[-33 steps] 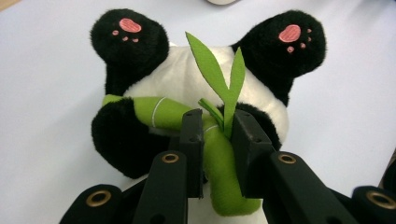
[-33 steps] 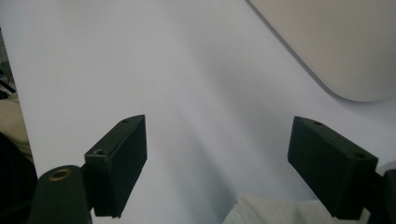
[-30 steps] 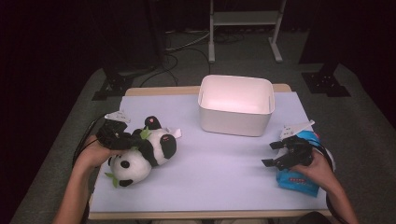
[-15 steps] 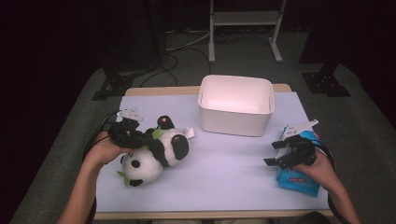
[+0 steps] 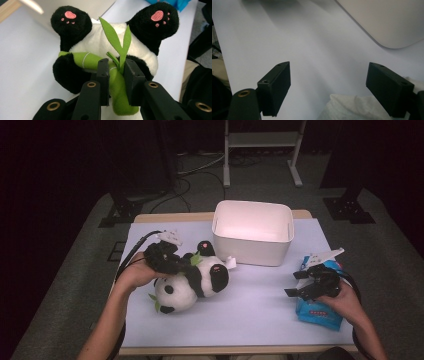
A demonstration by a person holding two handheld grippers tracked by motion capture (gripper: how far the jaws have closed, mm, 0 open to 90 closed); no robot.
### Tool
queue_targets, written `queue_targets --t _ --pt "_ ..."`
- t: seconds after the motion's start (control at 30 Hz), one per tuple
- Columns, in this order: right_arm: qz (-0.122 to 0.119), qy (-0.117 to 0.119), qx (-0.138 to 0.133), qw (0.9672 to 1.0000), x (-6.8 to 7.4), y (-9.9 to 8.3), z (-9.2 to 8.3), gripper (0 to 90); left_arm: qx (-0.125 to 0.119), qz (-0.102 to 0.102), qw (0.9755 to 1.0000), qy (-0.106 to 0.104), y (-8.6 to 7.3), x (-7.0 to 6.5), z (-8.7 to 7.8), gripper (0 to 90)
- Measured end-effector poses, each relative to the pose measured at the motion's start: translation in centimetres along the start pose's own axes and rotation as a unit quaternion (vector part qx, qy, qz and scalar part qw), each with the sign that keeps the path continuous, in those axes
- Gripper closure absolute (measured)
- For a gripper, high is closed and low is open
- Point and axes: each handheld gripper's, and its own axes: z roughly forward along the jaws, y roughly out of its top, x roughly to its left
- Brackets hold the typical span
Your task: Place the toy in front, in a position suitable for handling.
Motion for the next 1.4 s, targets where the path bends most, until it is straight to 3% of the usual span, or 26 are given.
queue_targets --t 0.1,0.13,0.23,0.27,0.4,0.53,0.63,0.67,0.7,0.77,0.93,1.03,1.17,1.4 --pt "0.003 -0.001 -0.001 1.0 -0.1 -0.1 -0.1 18.7 -0.001 0.008 0.9999 -0.009 0.9 -0.3 0.6 76.0" --pt "0.005 -0.003 -0.002 1.0 -0.2 -0.2 -0.1 18.8 0.004 0.022 0.9996 -0.016 1.8 -0.6 1.3 76.1" --pt "0.01 -0.003 -0.003 0.9999 -0.3 -0.2 -0.1 18.7 0.005 0.035 0.9991 -0.024 2.7 -0.9 1.9 76.1" --pt "0.011 -0.003 -0.003 0.9999 -0.3 -0.2 -0.1 18.8 0.005 0.048 0.9983 -0.033 3.5 -1.3 2.5 76.1" --pt "0.008 -0.002 -0.003 1.0 -0.3 -0.2 0.1 18.7 0.009 0.062 0.9967 -0.052 5.0 -2.0 3.4 76.0" --pt "0.01 0.0 -0.006 0.9999 -0.4 -0.4 -0.1 18.7 0.016 0.077 0.9952 -0.057 6.1 -2.5 4.7 75.9" --pt "0.011 0.0 -0.007 0.9999 -0.4 -0.5 -0.2 18.7 0.023 0.079 0.9944 -0.066 6.1 -2.8 5.8 75.8" --pt "0.015 -0.001 -0.008 0.9999 -0.5 -0.6 -0.3 18.8 0.041 0.08 0.9937 -0.067 5.6 -3.2 7.3 75.6" --pt "0.015 -0.001 -0.008 0.9999 -0.5 -0.7 -0.3 18.8 0.046 0.076 0.9932 -0.076 5.1 -3.4 8.1 75.5" --pt "0.016 0.0 -0.008 0.9998 -0.5 -0.7 -0.3 18.8 0.029 0.065 0.9915 -0.109 4.3 -3.6 8.9 75.0" --pt "0.016 0.002 -0.005 0.9999 -0.3 -0.7 -0.3 18.8 0.015 0.054 0.9932 -0.102 3.7 -4.1 8.5 69.9" --pt "0.019 0.005 -0.01 0.9998 -0.2 -0.7 -0.5 18.8 0.013 0.056 0.9939 -0.094 3.6 -4.2 8.0 59.9" --pt "0.027 0.007 -0.021 0.9994 -0.2 -0.9 -1.5 18.8 -0.009 0.037 0.9951 -0.091 3.2 -4.0 6.5 49.3" --pt "0.035 -0.024 -0.014 0.999 -0.6 -1.0 -4.1 18.8 -0.036 0.022 0.9962 -0.076 0.8 -3.4 4.2 38.1"
